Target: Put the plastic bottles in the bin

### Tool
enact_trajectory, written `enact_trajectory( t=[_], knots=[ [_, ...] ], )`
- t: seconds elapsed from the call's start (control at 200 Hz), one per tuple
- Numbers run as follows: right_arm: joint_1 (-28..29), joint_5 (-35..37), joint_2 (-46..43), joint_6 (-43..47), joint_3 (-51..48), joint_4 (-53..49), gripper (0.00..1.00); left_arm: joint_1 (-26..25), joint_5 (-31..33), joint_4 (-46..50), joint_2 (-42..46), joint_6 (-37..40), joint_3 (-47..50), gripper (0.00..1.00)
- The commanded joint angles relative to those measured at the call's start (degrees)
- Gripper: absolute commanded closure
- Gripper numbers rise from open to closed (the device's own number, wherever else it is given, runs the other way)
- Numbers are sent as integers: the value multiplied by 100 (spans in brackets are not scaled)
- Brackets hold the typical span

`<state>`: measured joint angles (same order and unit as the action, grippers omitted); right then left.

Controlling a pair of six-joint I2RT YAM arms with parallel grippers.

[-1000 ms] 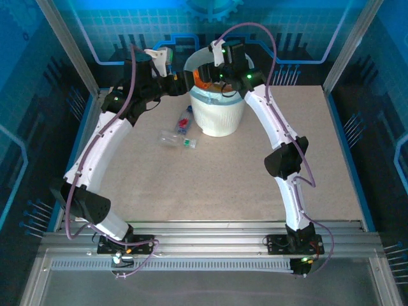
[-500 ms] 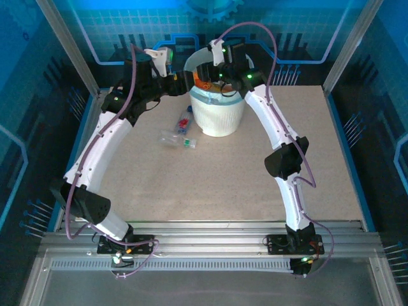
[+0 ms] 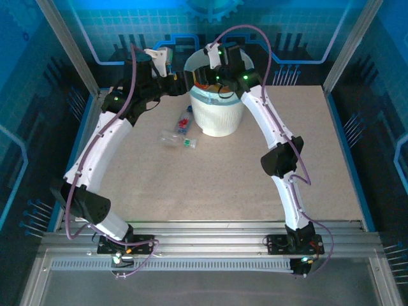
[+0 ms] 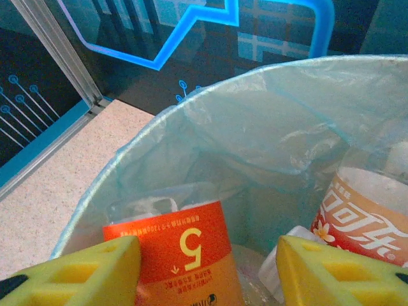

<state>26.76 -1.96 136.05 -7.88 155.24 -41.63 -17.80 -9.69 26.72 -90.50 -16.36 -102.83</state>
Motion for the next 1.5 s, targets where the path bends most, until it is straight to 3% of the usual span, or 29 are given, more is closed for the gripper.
enact_trajectory(
  t=[0.0, 0.295, 0.65, 0.855, 1.075, 1.336, 1.496],
  knots=[
    [-79, 142, 98, 161, -38, -373, 42, -51, 73, 20, 23, 84, 40, 26],
    [-70, 125, 49, 103, 276, -398, 43, -59, 114, 27, 95, 70, 76, 26],
    [550, 431, -1299, 585, -14, -46, 42, -39, 726, 2, 689, 411, 641, 26],
    [1383, 527, -1761, 1297, -791, 133, 40, 31, 1300, -324, 1669, 525, 1889, 26],
    [2016, 424, -1522, 1384, -1571, 57, 39, 239, 2021, -615, 3139, 607, 3734, 25],
    [2166, 570, -974, 798, -2691, 470, 39, 520, 2633, -415, 4667, 539, 5430, 24],
    [2168, 984, -234, 929, -2359, 310, 33, 557, 2836, -446, 5081, 488, 5790, 23]
  ],
)
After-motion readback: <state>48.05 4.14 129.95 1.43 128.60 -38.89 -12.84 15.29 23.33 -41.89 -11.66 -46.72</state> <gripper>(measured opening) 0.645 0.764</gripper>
